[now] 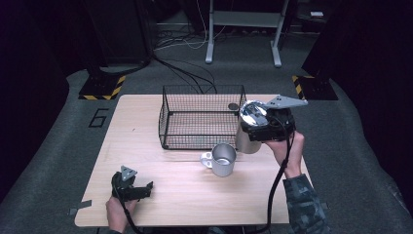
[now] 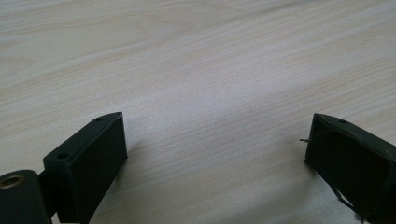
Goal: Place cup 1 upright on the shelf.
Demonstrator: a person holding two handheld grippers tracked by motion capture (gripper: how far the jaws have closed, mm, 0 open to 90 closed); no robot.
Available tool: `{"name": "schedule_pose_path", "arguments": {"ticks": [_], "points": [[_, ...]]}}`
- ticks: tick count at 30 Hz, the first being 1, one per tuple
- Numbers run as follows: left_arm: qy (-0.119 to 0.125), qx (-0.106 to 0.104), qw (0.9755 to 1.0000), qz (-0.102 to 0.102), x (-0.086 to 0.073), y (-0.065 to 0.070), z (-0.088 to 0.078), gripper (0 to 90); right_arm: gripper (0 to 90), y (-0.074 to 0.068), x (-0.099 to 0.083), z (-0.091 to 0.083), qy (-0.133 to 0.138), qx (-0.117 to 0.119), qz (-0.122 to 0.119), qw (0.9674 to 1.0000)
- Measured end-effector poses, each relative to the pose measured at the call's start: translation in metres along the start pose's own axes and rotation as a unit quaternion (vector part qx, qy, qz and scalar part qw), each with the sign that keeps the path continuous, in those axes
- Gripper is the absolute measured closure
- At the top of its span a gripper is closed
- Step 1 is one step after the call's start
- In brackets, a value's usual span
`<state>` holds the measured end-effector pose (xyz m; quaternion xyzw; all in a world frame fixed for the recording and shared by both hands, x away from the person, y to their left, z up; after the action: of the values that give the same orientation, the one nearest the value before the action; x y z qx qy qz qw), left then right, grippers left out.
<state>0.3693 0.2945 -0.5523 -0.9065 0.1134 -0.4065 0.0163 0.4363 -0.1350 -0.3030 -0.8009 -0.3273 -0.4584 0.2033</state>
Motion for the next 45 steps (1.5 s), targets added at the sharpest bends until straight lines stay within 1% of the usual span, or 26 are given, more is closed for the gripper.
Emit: {"name": "schedule_pose_path", "arguments": {"ticks": [3, 4, 5, 13, 14, 18, 19, 21, 22, 24, 28, 32, 34, 35, 39, 41, 45], "points": [[0.0, 0.0, 1.0, 0.0, 0.0, 0.0, 0.0, 5.2, 3.6, -0.001, 0.005, 0.002, -0.001, -0.001, -0.004, 1.0], [0.0, 0.0, 1.0, 0.0, 0.0, 0.0, 0.0, 5.2, 3.6, -0.001, 0.006, 0.003, -0.004, -0.001, -0.01, 0.9999], [0.0, 0.0, 1.0, 0.0, 0.0, 0.0, 0.0, 5.2, 3.5, -0.001, 0.011, 0.005, -0.004, -0.001, -0.009, 1.0], [0.0, 0.0, 1.0, 0.0, 0.0, 0.0, 0.0, 5.3, 3.6, 0.0, 0.023, 0.015, -0.012, -0.004, -0.013, 0.9998], [0.0, 0.0, 1.0, 0.0, 0.0, 0.0, 0.0, 5.3, 3.6, 0.0, 0.025, 0.016, -0.014, -0.003, -0.017, 0.9998], [0.0, 0.0, 1.0, 0.0, 0.0, 0.0, 0.0, 5.3, 3.6, -0.003, 0.03, 0.021, -0.017, 0.001, -0.019, 0.9997], [0.0, 0.0, 1.0, 0.0, 0.0, 0.0, 0.0, 5.2, 3.6, -0.004, 0.032, 0.026, -0.02, 0.003, -0.02, 0.9996], [0.0, 0.0, 1.0, 0.0, 0.0, 0.0, 0.0, 5.2, 3.6, -0.004, 0.033, 0.028, -0.02, 0.004, -0.022, 0.9996], [0.0, 0.0, 1.0, 0.0, 0.0, 0.0, 0.0, 5.2, 3.5, -0.004, 0.034, 0.034, -0.021, 0.006, -0.02, 0.9996], [0.0, 0.0, 1.0, 0.0, 0.0, 0.0, 0.0, 5.2, 3.6, -0.003, 0.035, 0.035, -0.022, 0.007, -0.021, 0.9995], [0.0, 0.0, 1.0, 0.0, 0.0, 0.0, 0.0, 5.2, 3.6, -0.003, 0.037, 0.046, -0.025, 0.012, -0.02, 0.9994], [0.0, 0.0, 1.0, 0.0, 0.0, 0.0, 0.0, 5.2, 3.6, -0.003, 0.04, 0.052, -0.024, 0.013, -0.022, 0.9994], [0.0, 0.0, 1.0, 0.0, 0.0, 0.0, 0.0, 5.2, 3.5, -0.003, 0.042, 0.054, -0.025, 0.014, -0.018, 0.9994], [0.0, 0.0, 1.0, 0.0, 0.0, 0.0, 0.0, 5.3, 3.5, -0.003, 0.042, 0.056, -0.025, 0.014, -0.021, 0.9994], [0.0, 0.0, 1.0, 0.0, 0.0, 0.0, 0.0, 5.2, 3.5, -0.002, 0.043, 0.062, -0.027, 0.015, -0.017, 0.9994], [0.0, 0.0, 1.0, 0.0, 0.0, 0.0, 0.0, 5.2, 3.5, -0.002, 0.044, 0.065, -0.028, 0.014, -0.022, 0.9992], [0.0, 0.0, 1.0, 0.0, 0.0, 0.0, 0.0, 5.3, 3.6, -0.001, 0.048, 0.069, -0.03, 0.014, -0.02, 0.9992]]}}
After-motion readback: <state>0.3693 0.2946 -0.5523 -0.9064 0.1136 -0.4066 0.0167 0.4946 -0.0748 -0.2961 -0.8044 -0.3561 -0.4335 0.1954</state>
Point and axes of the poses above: each handheld gripper's, and its own axes: z roughly forward along the jaws, x roughly out of its top, y roughly to its right, the point moved 3 cm from there along z, roughly forward along the jaws, and after that the axes turned 10 degrees about x, right-handed, at the moved point
